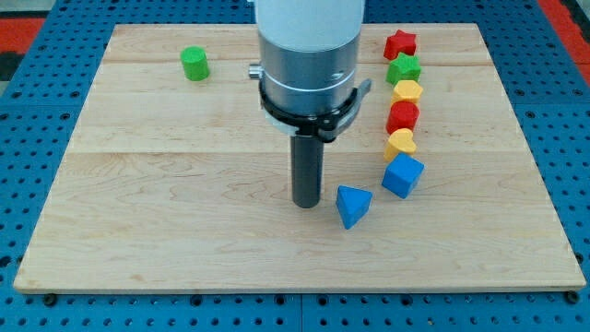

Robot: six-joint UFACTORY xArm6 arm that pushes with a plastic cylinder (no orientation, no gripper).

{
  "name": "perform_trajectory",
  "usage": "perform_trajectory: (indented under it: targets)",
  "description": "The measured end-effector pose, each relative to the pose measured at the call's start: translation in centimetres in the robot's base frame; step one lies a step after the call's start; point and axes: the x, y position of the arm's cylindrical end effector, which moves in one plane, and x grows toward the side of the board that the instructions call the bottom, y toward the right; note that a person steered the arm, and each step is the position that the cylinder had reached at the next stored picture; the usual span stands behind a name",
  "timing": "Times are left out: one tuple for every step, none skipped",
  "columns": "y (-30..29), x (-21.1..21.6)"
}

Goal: Push the green circle to the top of the red star

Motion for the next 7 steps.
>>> perform_trajectory:
  targets:
    - [1.9, 1.2]
    - [4.3, 1.7]
    - [5.9, 1.7]
    - [5.4, 1.8]
    - [-3.0, 0.3]
    - [-11.5, -2.4]
    - [-14.0, -3.7]
